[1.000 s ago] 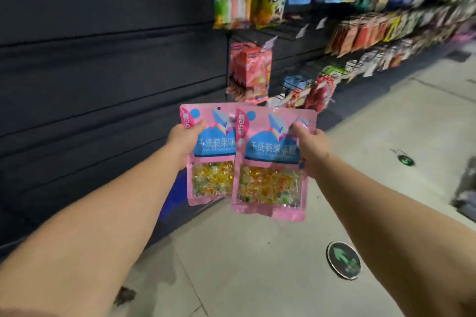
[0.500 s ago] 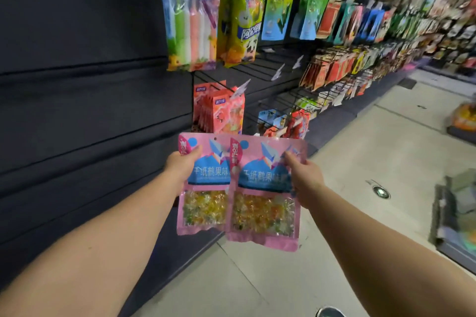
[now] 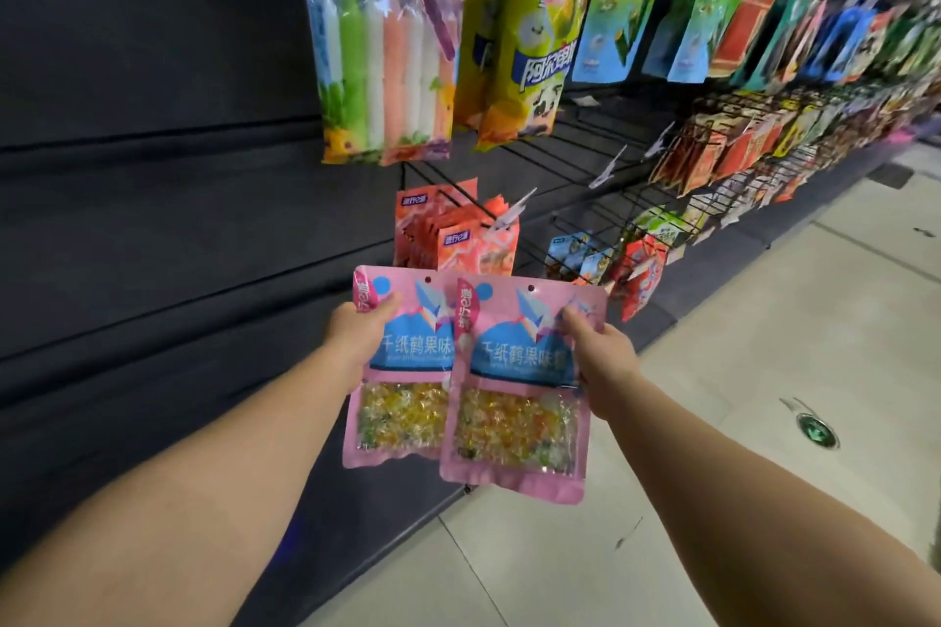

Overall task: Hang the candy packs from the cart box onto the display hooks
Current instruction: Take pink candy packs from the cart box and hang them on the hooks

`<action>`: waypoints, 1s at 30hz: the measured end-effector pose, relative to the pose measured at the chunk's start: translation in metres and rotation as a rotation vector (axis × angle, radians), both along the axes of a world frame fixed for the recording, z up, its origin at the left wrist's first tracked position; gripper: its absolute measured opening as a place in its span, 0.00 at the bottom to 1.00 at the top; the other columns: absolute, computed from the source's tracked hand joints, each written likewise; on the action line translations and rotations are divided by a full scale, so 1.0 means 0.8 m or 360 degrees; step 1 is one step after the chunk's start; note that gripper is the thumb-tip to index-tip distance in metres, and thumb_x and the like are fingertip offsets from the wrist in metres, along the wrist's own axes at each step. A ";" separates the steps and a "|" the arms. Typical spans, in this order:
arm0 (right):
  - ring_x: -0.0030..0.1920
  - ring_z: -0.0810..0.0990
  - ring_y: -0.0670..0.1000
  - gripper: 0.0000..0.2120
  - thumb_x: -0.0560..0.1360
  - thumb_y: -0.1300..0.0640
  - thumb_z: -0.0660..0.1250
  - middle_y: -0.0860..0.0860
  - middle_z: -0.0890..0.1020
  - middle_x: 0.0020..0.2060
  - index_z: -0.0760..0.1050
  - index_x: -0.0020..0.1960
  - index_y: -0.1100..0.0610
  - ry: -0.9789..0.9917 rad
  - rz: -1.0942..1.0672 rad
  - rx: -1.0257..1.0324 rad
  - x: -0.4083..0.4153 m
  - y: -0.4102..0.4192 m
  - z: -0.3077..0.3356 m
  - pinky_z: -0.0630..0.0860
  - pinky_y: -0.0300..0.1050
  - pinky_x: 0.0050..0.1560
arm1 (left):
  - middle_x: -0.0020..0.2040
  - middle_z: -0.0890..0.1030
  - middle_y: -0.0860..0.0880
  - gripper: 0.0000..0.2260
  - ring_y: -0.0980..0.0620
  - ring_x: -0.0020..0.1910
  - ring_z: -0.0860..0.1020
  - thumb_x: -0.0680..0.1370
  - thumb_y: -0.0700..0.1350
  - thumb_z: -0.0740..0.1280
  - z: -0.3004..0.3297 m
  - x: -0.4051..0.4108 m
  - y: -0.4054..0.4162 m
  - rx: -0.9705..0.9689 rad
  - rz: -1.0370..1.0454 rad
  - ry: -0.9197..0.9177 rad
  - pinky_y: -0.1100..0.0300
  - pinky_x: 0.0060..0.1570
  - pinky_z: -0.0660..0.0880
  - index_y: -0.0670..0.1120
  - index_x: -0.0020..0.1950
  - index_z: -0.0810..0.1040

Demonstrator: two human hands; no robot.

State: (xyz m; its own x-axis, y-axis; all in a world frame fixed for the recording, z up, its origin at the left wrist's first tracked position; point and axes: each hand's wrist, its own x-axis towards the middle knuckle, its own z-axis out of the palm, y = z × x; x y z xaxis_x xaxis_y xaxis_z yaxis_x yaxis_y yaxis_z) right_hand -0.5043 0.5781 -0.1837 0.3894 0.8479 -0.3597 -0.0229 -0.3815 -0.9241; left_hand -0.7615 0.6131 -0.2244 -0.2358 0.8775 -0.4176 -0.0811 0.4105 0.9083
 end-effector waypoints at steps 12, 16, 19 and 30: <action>0.44 0.80 0.57 0.17 0.76 0.45 0.69 0.56 0.80 0.48 0.76 0.52 0.59 -0.0051 0.0490 -0.0018 0.140 0.200 -0.041 0.77 0.47 0.35 | 0.51 0.86 0.44 0.15 0.44 0.50 0.84 0.78 0.54 0.72 -0.021 0.138 0.080 0.0030 0.0459 0.0090 0.48 0.54 0.81 0.43 0.54 0.81; 0.46 0.81 0.60 0.17 0.74 0.42 0.69 0.55 0.80 0.44 0.74 0.41 0.56 -0.0139 0.0719 -0.0056 0.187 0.256 -0.035 0.82 0.63 0.48 | 0.52 0.86 0.44 0.24 0.42 0.51 0.84 0.67 0.64 0.74 -0.035 0.176 0.086 -0.0059 0.0685 0.0191 0.40 0.58 0.79 0.45 0.50 0.83; 0.51 0.82 0.61 0.17 0.74 0.41 0.69 0.57 0.81 0.49 0.74 0.42 0.56 -0.0136 0.0842 -0.0028 0.204 0.289 -0.023 0.81 0.67 0.49 | 0.51 0.86 0.45 0.30 0.42 0.51 0.84 0.63 0.67 0.75 -0.040 0.197 0.089 -0.0090 0.0816 0.0168 0.39 0.57 0.80 0.45 0.52 0.83; 0.44 0.81 0.58 0.14 0.76 0.44 0.67 0.56 0.81 0.45 0.74 0.41 0.54 -0.0101 0.0928 0.0088 0.249 0.380 -0.012 0.78 0.49 0.32 | 0.54 0.85 0.44 0.14 0.43 0.54 0.83 0.78 0.53 0.72 -0.022 0.277 0.130 -0.0005 0.0998 0.0168 0.44 0.59 0.79 0.43 0.56 0.80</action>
